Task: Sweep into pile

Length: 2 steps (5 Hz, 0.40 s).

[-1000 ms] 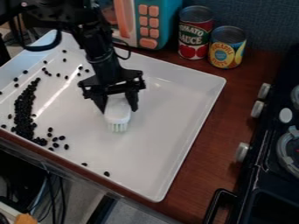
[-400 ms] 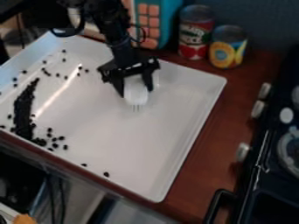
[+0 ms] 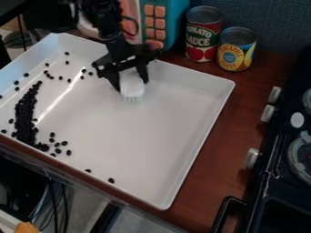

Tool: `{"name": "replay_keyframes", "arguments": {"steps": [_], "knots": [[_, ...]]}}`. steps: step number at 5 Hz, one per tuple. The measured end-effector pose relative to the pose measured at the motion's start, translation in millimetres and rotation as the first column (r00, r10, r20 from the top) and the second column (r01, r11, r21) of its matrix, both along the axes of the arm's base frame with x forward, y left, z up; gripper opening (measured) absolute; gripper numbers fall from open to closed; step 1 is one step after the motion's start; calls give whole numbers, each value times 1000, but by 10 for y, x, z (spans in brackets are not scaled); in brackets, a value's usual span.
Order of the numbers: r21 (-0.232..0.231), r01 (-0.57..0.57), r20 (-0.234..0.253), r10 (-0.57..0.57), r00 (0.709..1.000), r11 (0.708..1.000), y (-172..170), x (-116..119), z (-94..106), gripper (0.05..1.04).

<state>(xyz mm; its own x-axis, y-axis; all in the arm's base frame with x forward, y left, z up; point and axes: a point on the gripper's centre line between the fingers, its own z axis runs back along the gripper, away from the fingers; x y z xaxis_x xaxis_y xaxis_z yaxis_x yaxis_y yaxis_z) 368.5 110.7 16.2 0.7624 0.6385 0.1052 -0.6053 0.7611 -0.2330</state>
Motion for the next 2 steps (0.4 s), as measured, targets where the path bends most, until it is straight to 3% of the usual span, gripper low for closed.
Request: {"name": "replay_keyframes", "arguments": {"steps": [2], "knots": [[-20,-105,-4,105,995,994,407,4,28,750]]}}
